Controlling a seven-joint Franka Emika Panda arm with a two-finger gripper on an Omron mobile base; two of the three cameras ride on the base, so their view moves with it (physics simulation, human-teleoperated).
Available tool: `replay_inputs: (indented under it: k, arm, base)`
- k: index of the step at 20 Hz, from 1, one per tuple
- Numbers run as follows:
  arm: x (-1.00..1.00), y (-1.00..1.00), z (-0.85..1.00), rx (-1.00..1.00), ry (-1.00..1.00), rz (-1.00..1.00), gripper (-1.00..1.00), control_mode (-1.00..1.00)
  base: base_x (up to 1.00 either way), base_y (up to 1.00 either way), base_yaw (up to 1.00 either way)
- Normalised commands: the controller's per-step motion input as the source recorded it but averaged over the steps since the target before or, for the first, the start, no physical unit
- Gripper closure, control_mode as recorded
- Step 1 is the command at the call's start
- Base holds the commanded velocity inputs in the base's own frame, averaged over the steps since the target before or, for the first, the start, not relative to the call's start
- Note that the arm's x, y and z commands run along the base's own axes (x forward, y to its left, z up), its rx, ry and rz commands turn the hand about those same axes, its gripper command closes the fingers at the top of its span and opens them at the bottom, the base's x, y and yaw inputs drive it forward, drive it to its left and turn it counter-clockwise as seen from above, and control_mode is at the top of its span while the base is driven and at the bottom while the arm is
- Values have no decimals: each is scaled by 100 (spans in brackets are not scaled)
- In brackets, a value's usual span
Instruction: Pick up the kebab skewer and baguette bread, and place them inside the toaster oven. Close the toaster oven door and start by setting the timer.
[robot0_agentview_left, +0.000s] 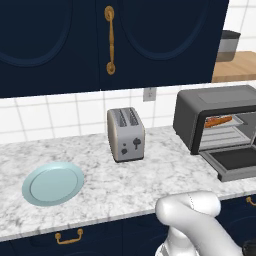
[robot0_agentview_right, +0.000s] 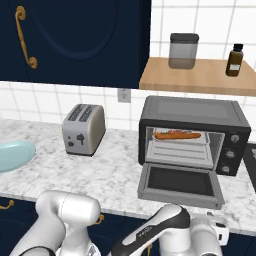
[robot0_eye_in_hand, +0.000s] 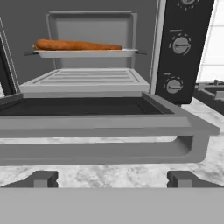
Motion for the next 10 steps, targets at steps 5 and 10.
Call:
replay_inputs:
  k: [5, 10]
  arm:
    - [-1, 9, -18, -2, 14, 0, -100, -100]
    - [0, 1, -23, 0, 4, 2, -100, -100]
  base:
    - [0, 0, 0]
    - [0, 0, 0]
